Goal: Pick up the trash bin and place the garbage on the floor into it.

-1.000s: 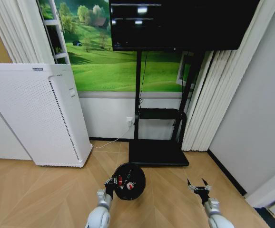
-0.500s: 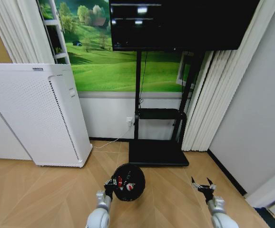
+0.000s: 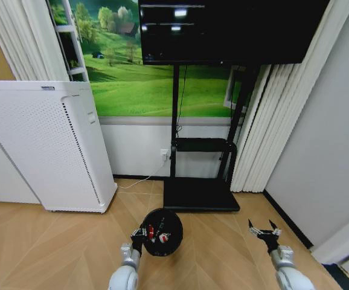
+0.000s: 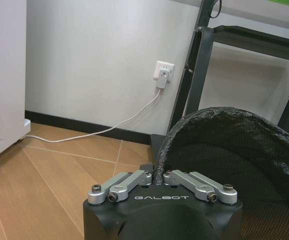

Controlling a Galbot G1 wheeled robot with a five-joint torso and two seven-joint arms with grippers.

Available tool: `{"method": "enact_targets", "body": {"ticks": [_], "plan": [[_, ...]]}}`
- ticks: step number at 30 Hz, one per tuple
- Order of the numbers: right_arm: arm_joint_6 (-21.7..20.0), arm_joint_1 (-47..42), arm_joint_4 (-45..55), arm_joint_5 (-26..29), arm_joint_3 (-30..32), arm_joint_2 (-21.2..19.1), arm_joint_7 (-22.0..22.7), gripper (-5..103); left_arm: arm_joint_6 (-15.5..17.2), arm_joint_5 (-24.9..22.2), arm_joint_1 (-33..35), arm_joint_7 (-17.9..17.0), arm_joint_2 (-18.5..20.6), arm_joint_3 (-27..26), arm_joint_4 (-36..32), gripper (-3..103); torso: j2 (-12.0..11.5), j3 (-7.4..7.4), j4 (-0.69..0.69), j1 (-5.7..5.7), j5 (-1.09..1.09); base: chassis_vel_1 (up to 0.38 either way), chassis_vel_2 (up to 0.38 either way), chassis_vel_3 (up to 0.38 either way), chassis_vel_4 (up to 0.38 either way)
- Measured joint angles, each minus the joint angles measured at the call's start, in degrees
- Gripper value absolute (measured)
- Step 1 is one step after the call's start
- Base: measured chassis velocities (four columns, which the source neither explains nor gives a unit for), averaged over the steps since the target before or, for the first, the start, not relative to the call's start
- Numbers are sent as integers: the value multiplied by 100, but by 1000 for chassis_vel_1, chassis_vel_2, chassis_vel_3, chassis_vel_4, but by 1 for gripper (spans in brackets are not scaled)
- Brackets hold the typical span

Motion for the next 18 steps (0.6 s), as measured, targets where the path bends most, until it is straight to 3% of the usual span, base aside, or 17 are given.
{"method": "enact_targets", "body": {"ticks": [18], "plan": [[-323, -252, 401, 200, 214, -99, 48, 100, -1, -16, -2, 13, 6, -62, -14, 4, 0, 0, 0, 0, 0, 0, 0, 0, 0]]}}
